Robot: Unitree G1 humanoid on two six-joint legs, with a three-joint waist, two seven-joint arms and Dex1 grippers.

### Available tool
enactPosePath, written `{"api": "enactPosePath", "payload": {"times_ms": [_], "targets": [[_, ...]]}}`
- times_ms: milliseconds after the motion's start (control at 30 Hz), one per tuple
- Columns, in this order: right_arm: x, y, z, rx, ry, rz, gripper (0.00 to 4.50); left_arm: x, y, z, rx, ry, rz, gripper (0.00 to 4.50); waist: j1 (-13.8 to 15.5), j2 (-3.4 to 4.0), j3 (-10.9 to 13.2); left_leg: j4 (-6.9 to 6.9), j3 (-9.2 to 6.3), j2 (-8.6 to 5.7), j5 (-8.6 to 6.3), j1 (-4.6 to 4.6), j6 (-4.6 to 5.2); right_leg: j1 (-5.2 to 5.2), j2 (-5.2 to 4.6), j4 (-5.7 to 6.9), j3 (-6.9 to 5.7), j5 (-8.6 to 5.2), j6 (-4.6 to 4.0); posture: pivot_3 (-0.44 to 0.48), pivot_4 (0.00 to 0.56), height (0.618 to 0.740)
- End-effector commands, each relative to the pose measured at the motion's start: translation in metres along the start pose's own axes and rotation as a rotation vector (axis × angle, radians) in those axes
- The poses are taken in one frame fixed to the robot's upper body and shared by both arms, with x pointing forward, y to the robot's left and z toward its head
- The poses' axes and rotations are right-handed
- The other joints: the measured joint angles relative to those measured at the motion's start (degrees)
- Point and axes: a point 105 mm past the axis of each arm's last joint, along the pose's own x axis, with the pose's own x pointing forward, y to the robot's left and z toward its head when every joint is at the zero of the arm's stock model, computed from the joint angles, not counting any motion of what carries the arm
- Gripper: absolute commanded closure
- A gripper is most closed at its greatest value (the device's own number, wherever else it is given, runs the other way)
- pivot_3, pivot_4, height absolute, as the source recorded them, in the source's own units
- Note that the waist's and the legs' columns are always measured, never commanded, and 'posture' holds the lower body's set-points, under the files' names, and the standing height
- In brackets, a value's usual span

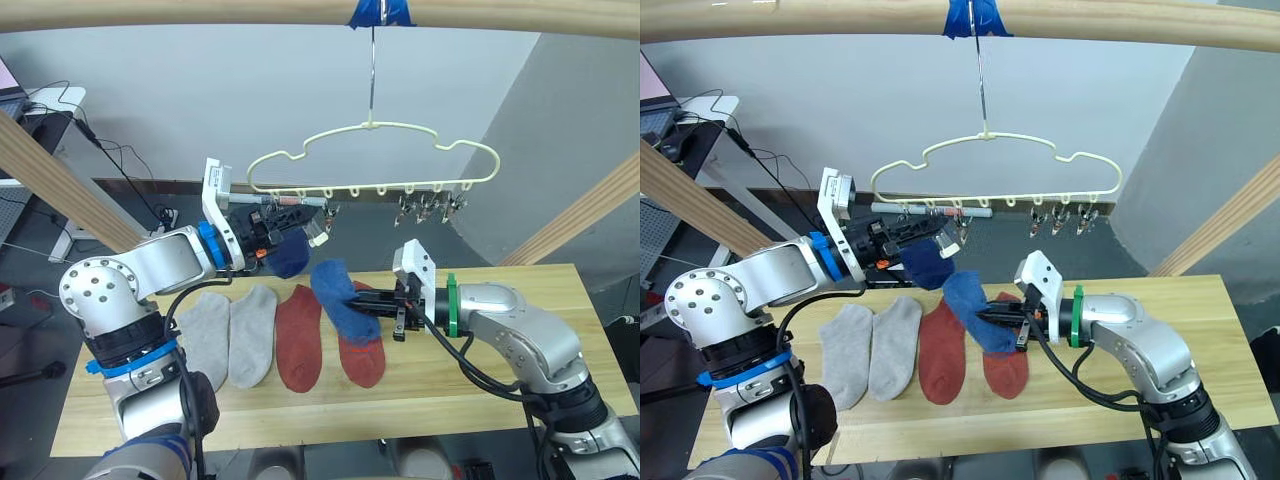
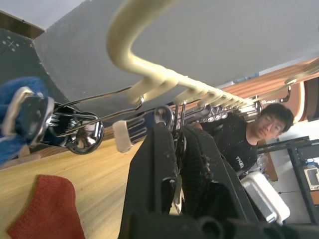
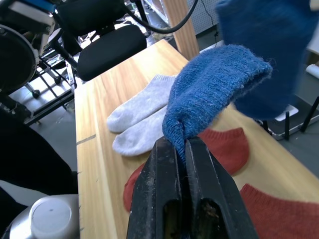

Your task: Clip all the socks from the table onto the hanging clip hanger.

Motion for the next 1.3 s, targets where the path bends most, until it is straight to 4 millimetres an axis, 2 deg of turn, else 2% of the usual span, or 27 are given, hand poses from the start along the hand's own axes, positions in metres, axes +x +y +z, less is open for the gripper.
{"api": "enactPosePath", "payload": {"times_ms": [33, 267, 567, 1067, 1200, 1267, 1300], "targets": [[-0.002, 0.004, 0.014, -0.011, -0.047, 0.021, 4.49, -0.002, -0.008, 0.000, 0.012, -0.007, -0.029, 4.40, 0.01, 0.00, 0.00, 0.00, -0.01, 0.00, 0.00, 0.00, 0.00, 0.00, 0.00, 0.01, -0.01, 0.00, 0.00, -0.066, 0.300, 0.740], [-0.003, 0.011, 0.029, 0.030, -0.107, 0.060, 4.49, -0.006, -0.004, 0.002, -0.007, -0.028, 0.000, 4.40, 0.06, 0.01, 0.02, -0.02, -0.01, 0.00, 0.00, 0.00, 0.01, -0.01, 0.00, 0.01, 0.01, 0.00, 0.00, -0.067, 0.302, 0.740], [-0.004, 0.017, 0.034, 0.059, -0.124, 0.090, 4.49, -0.005, -0.005, 0.001, -0.030, -0.028, -0.005, 4.40, 0.04, 0.03, 0.06, -0.04, 0.00, 0.00, -0.01, -0.01, 0.02, -0.03, 0.00, -0.01, 0.01, 0.00, 0.00, -0.068, 0.305, 0.740], [0.004, 0.004, 0.040, 0.070, -0.173, 0.031, 4.49, -0.003, -0.013, 0.000, -0.050, -0.028, -0.033, 4.40, 0.03, 0.06, 0.10, -0.06, 0.00, 0.00, -0.01, -0.04, 0.02, -0.08, 0.00, -0.02, 0.02, 0.00, -0.01, -0.067, 0.299, 0.740], [0.004, 0.003, 0.041, 0.060, -0.176, 0.022, 4.49, -0.002, -0.012, 0.005, 0.047, -0.053, 0.002, 4.40, 0.01, 0.06, 0.10, -0.07, 0.03, 0.00, 0.00, -0.11, 0.01, -0.18, 0.00, -0.02, 0.04, 0.00, 0.00, -0.069, 0.294, 0.740], [0.004, 0.002, 0.040, 0.056, -0.172, 0.017, 4.50, -0.002, -0.016, 0.007, 0.059, -0.066, -0.020, 3.69, 0.01, 0.07, 0.11, -0.08, 0.04, 0.00, 0.00, -0.11, 0.01, -0.19, 0.01, -0.01, 0.05, 0.00, 0.00, -0.067, 0.288, 0.740], [0.004, 0.002, 0.040, 0.054, -0.171, 0.016, 4.50, -0.002, -0.017, 0.008, 0.058, -0.072, -0.031, 3.51, 0.02, 0.07, 0.11, -0.08, 0.04, 0.00, 0.00, -0.12, 0.01, -0.20, 0.01, -0.01, 0.05, 0.00, 0.00, -0.067, 0.288, 0.740]]}}
